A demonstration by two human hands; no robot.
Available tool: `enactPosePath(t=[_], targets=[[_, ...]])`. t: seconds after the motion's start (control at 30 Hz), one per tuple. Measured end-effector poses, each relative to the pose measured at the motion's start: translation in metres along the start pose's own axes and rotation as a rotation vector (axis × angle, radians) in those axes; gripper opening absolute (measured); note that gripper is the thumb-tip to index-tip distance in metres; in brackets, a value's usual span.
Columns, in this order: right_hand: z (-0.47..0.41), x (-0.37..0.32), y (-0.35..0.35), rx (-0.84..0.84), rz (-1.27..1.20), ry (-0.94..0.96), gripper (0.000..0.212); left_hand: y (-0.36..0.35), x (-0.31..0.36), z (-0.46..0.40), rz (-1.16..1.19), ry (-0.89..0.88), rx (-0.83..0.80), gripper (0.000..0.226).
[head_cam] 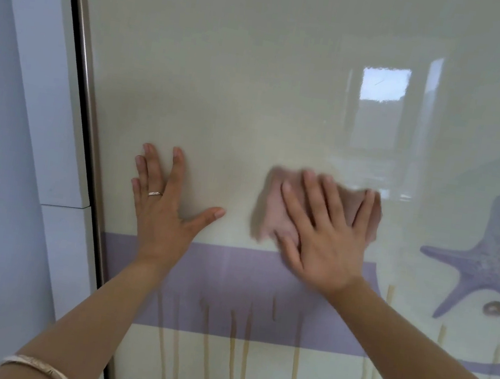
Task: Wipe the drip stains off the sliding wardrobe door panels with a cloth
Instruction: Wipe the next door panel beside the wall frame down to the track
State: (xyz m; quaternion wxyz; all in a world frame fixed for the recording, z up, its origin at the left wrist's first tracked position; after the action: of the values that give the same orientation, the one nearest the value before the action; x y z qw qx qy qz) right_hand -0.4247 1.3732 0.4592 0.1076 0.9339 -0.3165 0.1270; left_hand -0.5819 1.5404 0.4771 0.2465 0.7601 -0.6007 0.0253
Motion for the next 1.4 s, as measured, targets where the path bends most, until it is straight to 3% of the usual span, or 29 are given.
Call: enactPosePath(t=[0.07,0.13,0.3,0.4,0.5,0.57,0.73,0.83,1.03,1.4], targets=[[-0.035,-0.002,-0.002,0.065,-0.004,-0.146,0.058,-0.002,0.0,0.0,0.008,-0.001,0.007,0.102],[-0.034,-0.01,-0.007,0.047,-0.006,-0.158,0.06,-0.002,-0.002,-0.001,0.01,-0.005,0.01,0.102],[0.056,-0.035,-0.011,-0.15,-0.016,0.134,0.058,-0.001,-0.002,0.0,0.001,-0.012,0.023,0.106],[0.038,-0.03,-0.009,-0.114,-0.044,0.201,0.056,0.001,-0.001,0.0,0.007,-0.014,0.023,0.104],[-0.017,-0.024,-0.007,0.037,-0.068,0.046,0.057,0.001,-0.001,0.0,-0.012,-0.024,0.038,0.103],[-0.028,-0.026,-0.009,0.043,-0.061,-0.036,0.058,0.0,-0.001,0.0,-0.025,-0.026,0.044,0.103],[0.033,-0.047,-0.014,-0.083,-0.026,0.048,0.063,-0.001,-0.003,-0.001,-0.037,-0.038,0.053,0.102],[0.025,-0.04,-0.01,-0.082,-0.027,0.116,0.062,-0.004,-0.003,-0.001,-0.041,-0.04,0.071,0.102],[-0.015,-0.047,-0.015,-0.002,-0.054,-0.088,0.057,-0.005,-0.005,-0.002,-0.05,-0.04,0.095,0.099],[-0.001,-0.066,-0.018,0.019,-0.06,-0.12,0.058,0.002,-0.016,0.032,-0.049,-0.131,0.055,0.098]])
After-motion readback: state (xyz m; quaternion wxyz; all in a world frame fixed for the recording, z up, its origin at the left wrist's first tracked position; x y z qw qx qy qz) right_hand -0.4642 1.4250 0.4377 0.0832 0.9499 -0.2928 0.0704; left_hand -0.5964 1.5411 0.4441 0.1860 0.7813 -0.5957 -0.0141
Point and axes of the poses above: each hand's wrist, its own z-axis away from the middle knuckle, its own y-axis out of the back of the hand, x = y × z, the point moved 2 cm from there along -z, towards the middle knuckle, and after that the axes turned 3 degrees about -z, right-handed, at the moved point
